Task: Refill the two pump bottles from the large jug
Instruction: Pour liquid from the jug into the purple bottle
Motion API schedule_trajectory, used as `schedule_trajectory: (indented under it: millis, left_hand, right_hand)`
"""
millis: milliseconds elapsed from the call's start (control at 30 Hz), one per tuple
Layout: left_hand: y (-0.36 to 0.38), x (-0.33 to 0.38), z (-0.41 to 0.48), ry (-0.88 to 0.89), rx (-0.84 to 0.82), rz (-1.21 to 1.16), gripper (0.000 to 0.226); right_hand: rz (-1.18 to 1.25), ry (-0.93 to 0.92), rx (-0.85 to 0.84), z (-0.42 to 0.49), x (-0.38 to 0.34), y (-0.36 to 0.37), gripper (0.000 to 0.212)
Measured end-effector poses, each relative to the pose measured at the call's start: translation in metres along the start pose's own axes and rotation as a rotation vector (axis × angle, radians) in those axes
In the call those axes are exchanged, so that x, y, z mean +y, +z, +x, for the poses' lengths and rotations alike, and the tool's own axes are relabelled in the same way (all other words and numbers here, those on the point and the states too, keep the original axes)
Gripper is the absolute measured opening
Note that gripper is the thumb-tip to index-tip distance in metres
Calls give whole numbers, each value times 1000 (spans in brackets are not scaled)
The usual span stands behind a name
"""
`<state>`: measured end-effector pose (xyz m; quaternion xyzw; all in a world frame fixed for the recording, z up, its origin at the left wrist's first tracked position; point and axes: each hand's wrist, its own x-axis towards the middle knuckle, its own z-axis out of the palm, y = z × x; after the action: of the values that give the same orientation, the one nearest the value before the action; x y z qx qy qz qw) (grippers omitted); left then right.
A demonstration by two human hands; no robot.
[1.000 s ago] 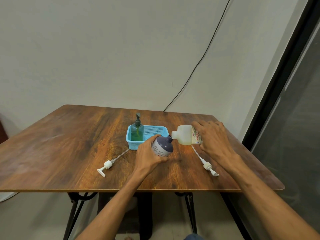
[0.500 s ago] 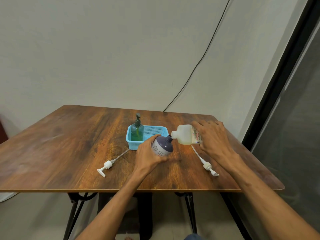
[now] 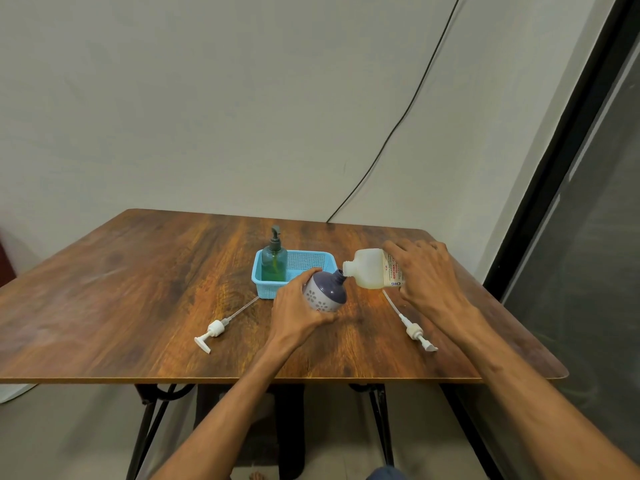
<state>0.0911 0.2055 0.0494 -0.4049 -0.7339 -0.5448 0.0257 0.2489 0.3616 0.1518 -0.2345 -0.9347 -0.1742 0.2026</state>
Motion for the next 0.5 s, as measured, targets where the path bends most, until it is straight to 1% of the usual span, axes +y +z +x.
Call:
schedule_trajectory:
  millis: [267, 500]
  left_hand:
    - [0, -1, 1, -1, 4, -17, 83]
    - [2, -4, 1, -7, 8, -2, 85]
  right_hand:
    - [17, 4, -13, 0, -1, -1, 69]
    - [-6, -3, 27, 1, 1, 2, 62]
